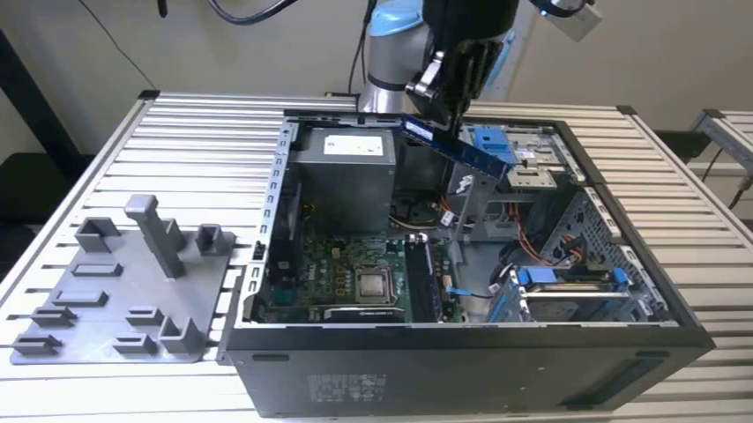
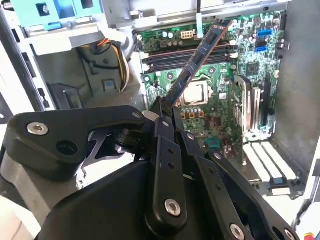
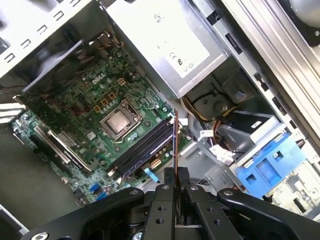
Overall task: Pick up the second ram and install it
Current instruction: 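Insert the second ram into the second slot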
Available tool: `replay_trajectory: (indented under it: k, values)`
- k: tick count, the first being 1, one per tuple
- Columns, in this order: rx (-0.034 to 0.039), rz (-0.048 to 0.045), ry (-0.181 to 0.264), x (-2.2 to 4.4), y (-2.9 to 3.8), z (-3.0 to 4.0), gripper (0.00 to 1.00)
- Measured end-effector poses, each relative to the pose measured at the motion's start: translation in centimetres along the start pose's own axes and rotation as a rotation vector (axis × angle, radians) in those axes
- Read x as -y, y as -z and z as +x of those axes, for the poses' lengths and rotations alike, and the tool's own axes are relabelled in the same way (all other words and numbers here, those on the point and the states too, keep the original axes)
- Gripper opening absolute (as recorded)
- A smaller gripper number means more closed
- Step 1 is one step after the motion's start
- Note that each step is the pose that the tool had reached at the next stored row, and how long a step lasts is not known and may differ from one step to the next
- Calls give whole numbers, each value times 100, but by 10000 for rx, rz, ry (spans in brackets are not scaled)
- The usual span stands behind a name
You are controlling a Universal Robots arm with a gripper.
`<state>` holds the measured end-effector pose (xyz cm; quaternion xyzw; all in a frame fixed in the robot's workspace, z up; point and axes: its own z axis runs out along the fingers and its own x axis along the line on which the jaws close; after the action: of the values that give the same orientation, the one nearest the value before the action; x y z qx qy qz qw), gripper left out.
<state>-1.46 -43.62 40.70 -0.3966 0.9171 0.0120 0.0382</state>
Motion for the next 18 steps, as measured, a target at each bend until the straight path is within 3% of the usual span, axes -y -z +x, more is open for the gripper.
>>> replay_trajectory:
  k: [18]
  values:
    - [-40, 203, -2792, 0, -20, 2, 14]
